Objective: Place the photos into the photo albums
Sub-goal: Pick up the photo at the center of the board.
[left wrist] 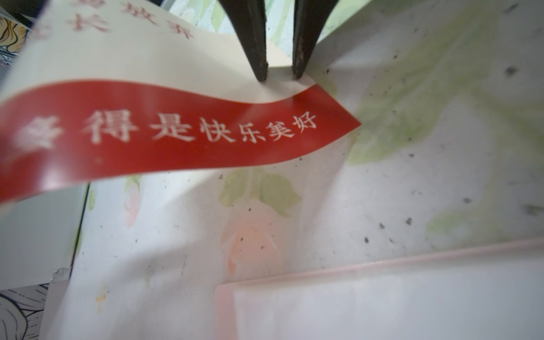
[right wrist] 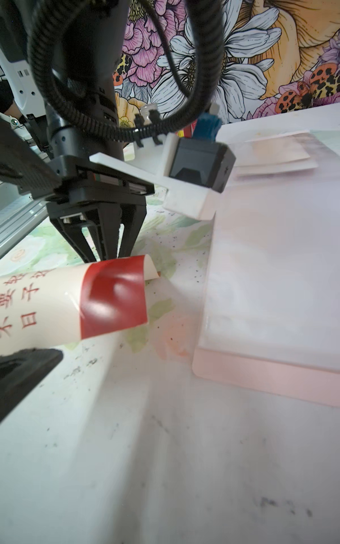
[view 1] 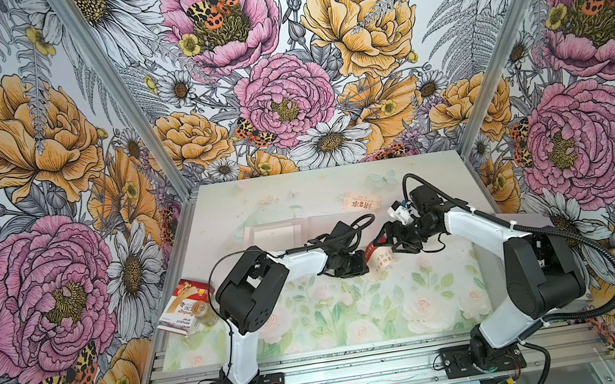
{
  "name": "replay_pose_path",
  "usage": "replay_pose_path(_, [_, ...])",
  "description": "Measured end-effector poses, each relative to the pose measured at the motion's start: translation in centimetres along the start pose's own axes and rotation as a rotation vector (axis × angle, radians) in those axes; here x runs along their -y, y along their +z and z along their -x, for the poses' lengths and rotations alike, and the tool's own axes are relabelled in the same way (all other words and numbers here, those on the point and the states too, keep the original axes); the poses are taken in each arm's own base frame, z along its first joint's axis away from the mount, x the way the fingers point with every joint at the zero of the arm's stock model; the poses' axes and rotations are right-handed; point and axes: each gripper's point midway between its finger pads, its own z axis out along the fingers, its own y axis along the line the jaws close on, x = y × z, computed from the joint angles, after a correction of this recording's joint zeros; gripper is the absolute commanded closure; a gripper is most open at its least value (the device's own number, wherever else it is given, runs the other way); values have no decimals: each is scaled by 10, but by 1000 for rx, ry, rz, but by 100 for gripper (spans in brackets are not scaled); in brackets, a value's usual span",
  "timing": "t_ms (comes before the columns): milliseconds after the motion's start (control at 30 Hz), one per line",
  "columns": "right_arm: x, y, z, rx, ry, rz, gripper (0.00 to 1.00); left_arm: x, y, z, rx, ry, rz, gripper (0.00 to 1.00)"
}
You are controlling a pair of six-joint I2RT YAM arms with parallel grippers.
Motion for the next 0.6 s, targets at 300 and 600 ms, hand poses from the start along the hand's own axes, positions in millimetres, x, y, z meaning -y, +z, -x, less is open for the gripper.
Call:
replay_pose_path(300, [-6,-6,0,13,-10,13,19,0,0,0,0,0,0,81])
replay_pose_path(600, [-6,-6,-6,-9,5,12,36,0,0,0,0,0,-1,81])
